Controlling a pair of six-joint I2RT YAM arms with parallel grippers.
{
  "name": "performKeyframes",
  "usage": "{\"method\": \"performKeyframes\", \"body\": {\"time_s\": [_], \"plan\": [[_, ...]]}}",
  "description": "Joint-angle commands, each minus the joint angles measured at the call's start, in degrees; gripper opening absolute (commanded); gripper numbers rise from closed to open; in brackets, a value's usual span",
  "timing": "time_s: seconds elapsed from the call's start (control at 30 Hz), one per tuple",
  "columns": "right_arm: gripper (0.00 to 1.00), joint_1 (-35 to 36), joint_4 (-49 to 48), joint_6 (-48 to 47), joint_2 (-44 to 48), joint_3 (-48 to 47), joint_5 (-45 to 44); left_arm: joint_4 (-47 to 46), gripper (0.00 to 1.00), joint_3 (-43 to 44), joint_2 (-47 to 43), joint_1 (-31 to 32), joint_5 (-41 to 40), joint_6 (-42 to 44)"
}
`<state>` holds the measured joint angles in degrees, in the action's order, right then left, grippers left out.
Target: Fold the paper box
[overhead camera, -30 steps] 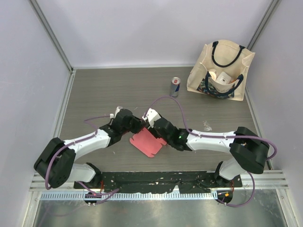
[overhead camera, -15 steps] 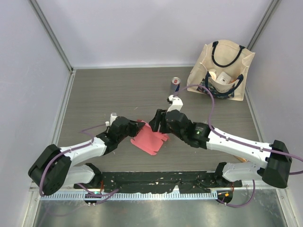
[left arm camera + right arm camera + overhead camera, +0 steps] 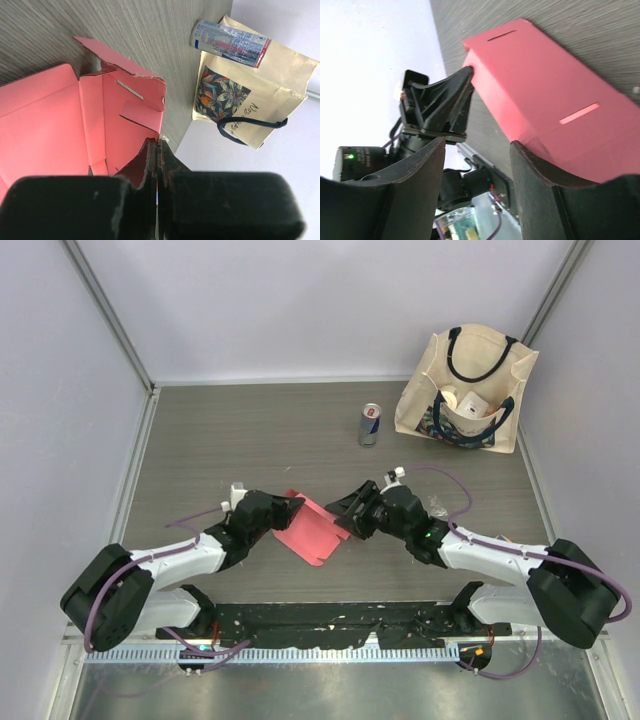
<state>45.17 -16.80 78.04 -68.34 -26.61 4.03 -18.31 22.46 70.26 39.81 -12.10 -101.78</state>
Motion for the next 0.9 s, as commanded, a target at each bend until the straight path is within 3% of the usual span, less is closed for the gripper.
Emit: {"method": "performKeyframes", "body": {"time_s": [0.0,0.2,0.43,0.73,0.87], "plan": [[0.59,0.3,-8.4,7.1,-1.4,-1.2,4.1,-1.6,0.0,-0.1,0.4,1.1,-3.5,1.1],[0.6,1.6,5.2,-0.4,0.7,-8.2,3.1,0.6,0.0,1.0,0.1,1.5,-6.4,2.3],[0.6,1.9,2.7,-7.6,-1.5,-7.1,11.8,9.5,0.0,4.3,0.1,1.3,-6.3,-0.5],[0.6,1.9,-3.8,-10.4,-2.0,-1.6,13.3,7.2,0.0,2.9,-0.8,0.7,-4.9,0.4],[0.6,1.9,-3.2,-7.2,-3.0,-1.3,12.1,2.8,0.0,0.2,-0.7,0.7,-4.5,0.4]]}}
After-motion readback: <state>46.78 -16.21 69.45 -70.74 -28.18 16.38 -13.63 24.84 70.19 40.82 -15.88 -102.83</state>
